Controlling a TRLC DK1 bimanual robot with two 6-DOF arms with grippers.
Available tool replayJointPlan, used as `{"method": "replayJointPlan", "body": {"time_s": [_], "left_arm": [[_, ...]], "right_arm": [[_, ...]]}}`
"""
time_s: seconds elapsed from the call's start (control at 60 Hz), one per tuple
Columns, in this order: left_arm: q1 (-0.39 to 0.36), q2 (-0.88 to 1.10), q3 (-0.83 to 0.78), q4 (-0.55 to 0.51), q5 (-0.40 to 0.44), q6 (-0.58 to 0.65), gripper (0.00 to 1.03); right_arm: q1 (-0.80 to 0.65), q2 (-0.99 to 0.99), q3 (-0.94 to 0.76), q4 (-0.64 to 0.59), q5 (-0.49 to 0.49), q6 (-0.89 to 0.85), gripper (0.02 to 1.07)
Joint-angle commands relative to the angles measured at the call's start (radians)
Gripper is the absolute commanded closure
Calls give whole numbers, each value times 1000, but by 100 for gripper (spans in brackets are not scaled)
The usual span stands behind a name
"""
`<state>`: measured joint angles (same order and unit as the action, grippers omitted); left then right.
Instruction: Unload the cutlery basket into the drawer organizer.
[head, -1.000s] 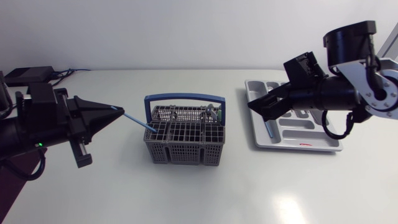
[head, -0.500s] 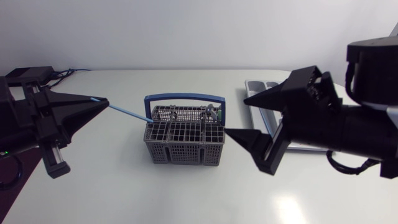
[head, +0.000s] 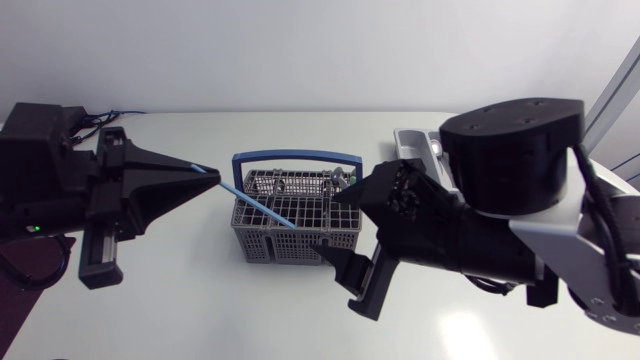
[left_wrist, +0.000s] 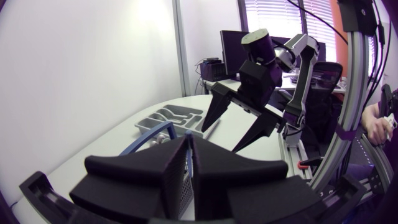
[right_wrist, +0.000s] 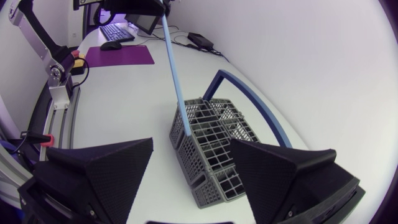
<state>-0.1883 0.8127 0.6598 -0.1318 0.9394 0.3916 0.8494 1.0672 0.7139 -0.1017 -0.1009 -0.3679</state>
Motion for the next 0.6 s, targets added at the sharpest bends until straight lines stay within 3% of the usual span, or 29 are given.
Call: {"method": "replayJointPlan", "body": {"time_s": [0.0,0.383,0.583], "left_arm": [[-39,51,58,-12,22,-23,88],[-117,154,109,-23,59,-19,88],[-132,210,146,-31,68,-19,88]], "right_arm": [[14,33,36,30,-6,-14,19],[8,66,25,96,-52,-26,23],[0,76,21,96,-68,-40,41]]}}
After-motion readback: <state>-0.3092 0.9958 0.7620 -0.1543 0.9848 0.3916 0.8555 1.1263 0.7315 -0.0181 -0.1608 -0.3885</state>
